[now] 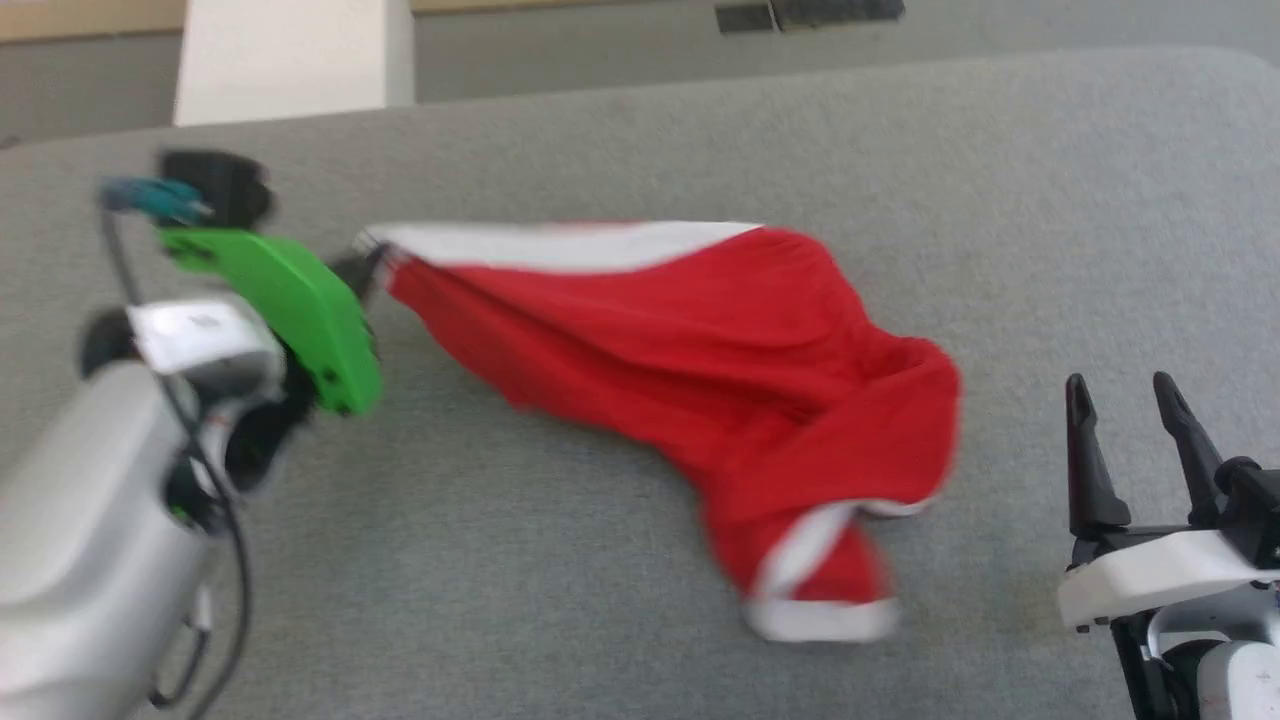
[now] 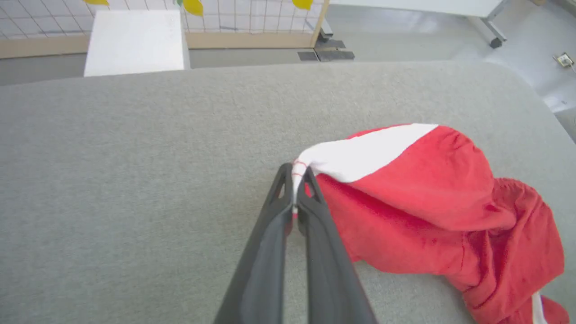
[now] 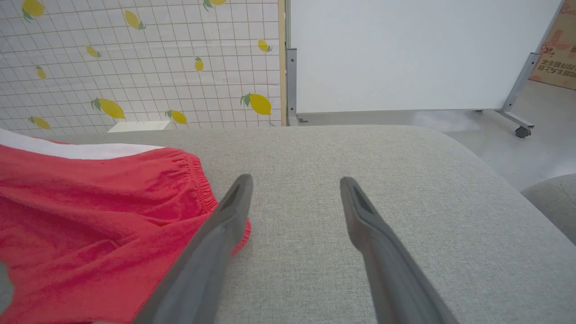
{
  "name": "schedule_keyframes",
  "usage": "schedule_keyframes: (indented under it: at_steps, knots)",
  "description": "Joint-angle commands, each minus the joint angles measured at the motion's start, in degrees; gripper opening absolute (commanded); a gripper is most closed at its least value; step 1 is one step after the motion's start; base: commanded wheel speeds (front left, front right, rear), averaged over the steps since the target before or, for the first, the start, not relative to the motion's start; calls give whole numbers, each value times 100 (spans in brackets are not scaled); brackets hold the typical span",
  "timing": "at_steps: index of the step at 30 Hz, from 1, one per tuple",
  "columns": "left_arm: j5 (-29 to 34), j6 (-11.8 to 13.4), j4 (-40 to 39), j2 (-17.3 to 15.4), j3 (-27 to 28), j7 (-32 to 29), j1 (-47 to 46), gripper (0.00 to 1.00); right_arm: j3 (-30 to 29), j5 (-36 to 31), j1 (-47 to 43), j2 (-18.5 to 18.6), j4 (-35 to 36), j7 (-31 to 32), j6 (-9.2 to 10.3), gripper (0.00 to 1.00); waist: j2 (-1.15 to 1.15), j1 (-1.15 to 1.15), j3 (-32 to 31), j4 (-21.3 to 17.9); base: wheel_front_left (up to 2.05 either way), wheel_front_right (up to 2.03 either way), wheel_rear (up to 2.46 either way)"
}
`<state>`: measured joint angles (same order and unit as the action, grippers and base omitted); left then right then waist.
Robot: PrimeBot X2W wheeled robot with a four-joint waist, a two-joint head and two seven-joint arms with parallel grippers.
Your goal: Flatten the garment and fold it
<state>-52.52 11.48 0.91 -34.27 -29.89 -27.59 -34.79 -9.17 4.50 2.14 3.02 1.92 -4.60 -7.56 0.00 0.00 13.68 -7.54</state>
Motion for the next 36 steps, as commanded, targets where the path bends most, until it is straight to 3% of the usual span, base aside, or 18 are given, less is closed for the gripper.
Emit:
schedule_keyframes:
  at_steps: [1, 8, 14, 18, 26, 31, 36]
  knots:
    - [63, 41, 5, -106, 149, 129, -220, 0, 40, 20, -39, -13, 16, 27, 8, 100, 0, 0, -366, 285, 0, 0, 0]
    - [496, 60, 227, -288, 676, 660, -1531, 0, 149, 124, 18, -14, -110, 34, 8, 100, 0, 0, -558, 115, 0, 0, 0]
    - [764, -20, 135, 78, 554, 940, -2376, 0, 70, 180, 10, -14, -258, -41, 8, 100, 0, 0, -611, -45, 0, 0, 0]
    - [779, -121, -36, 513, -59, 639, -2244, 0, 38, 184, 34, -14, -313, -64, 8, 100, 0, 0, -576, -107, 0, 0, 0]
    - [694, -172, -342, 1394, -1712, 13, -862, 0, -25, 190, 202, -14, -257, -99, 8, 100, 0, 0, -240, -232, 0, 0, 0]
    - [872, -247, -252, 1827, -2500, 41, -330, 0, 37, 255, 361, -14, -267, -150, 8, 100, 0, 0, 30, -345, 0, 0, 0]
    - [1307, -439, -53, 2198, -3032, 268, -409, 0, 124, 336, 457, -14, -324, -208, 8, 100, 0, 0, 250, -425, 0, 0, 0]
